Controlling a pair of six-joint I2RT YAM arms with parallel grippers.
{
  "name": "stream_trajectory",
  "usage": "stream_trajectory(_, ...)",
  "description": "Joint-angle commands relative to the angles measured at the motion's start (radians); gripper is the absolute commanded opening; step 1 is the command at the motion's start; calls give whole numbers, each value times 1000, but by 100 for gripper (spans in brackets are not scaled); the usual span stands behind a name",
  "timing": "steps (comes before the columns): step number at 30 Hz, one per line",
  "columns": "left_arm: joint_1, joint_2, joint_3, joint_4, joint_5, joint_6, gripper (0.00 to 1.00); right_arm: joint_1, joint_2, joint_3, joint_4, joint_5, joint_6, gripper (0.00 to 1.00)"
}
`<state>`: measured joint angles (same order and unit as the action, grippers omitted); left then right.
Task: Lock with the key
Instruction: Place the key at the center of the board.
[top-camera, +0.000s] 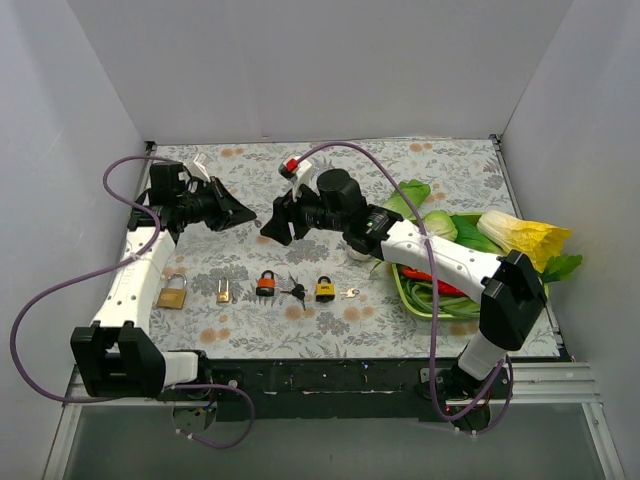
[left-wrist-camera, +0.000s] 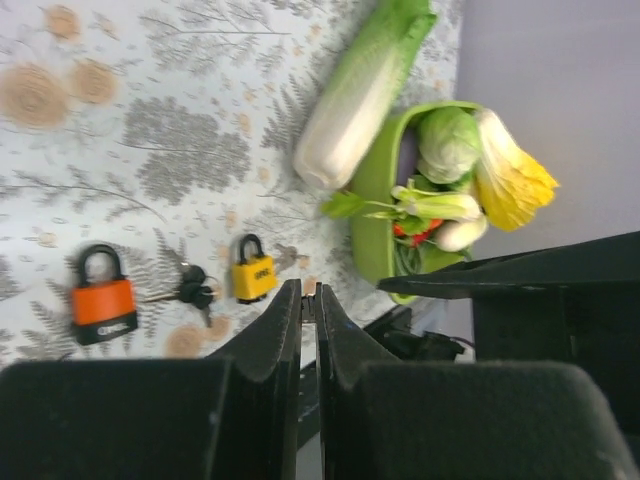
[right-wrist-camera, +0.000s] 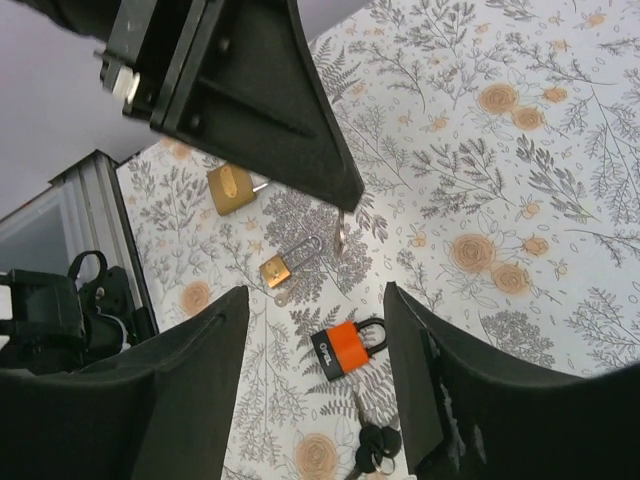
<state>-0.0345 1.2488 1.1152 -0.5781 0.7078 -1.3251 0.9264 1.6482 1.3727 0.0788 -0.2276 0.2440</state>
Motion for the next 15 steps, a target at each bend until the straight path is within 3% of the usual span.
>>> stream_trajectory(1, 71, 101, 135, -335, -126, 378, 0, -44, -70, -29, -33, -62, -35, 69)
stream_trajectory(6, 143, 173, 179, -485, -263, 715, 0, -76, -128, -107, -77, -93, -90, 77)
stream_trajectory(10, 229, 218, 129, -548, -393, 817, 0, -98, -151, -150, -123, -111, -107, 81)
stream_trajectory(15, 249, 251, 38, -523, -424, 843, 0, -135, -174, -188, -126, -122, -109, 84)
